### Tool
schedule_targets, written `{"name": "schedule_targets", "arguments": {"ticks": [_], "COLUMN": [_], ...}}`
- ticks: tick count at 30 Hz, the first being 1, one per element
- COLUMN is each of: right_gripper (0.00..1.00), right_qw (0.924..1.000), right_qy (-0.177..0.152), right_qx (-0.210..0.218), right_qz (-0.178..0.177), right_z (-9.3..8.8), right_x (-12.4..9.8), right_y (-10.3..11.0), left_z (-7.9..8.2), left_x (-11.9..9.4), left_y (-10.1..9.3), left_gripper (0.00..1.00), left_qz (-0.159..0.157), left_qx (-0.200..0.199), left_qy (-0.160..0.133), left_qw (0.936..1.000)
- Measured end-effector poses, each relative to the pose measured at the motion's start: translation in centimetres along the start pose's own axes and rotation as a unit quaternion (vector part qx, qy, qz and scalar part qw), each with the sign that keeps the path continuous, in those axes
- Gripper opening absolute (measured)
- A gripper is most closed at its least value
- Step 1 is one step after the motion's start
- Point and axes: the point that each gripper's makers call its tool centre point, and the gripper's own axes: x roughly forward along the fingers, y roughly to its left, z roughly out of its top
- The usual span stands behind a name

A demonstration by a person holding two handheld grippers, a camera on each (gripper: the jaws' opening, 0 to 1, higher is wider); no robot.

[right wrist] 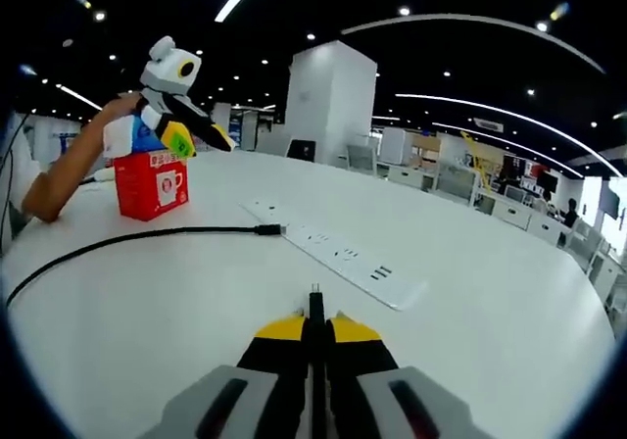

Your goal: Find the data cable on the table. Grasp the USB connector end of the cable and insert it into the USB port on the table

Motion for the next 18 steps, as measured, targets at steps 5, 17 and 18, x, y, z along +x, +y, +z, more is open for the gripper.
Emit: {"name": "schedule_targets", "arguments": {"ticks": [5,17,18], "right_gripper": [0.09,0.09,0.09], "right_qw": [0.9999,0.9997,0.9997], "right_qy": [-0.006,-0.006,-0.006], "right_qx": [-0.007,-0.016,-0.016], "right_qz": [-0.007,-0.015,-0.015], "right_z": [0.13,0.09,0.07], "right_x": [-0.03,-0.26,-0.3], "right_y": [-0.09,-0.18,-0.18], "left_z": [0.0,-0.01,-0.02], "left_x": [-0.02,0.02,0.02], "left_y": [0.02,0.05,0.05], "left_gripper": [0.47,0.47,0.47], "left_qz": [0.0,0.001,0.001], "left_qx": [0.0,0.0,0.0], "left_qy": [0.0,0.001,0.001], "left_qw": [1.0,1.0,1.0]}}
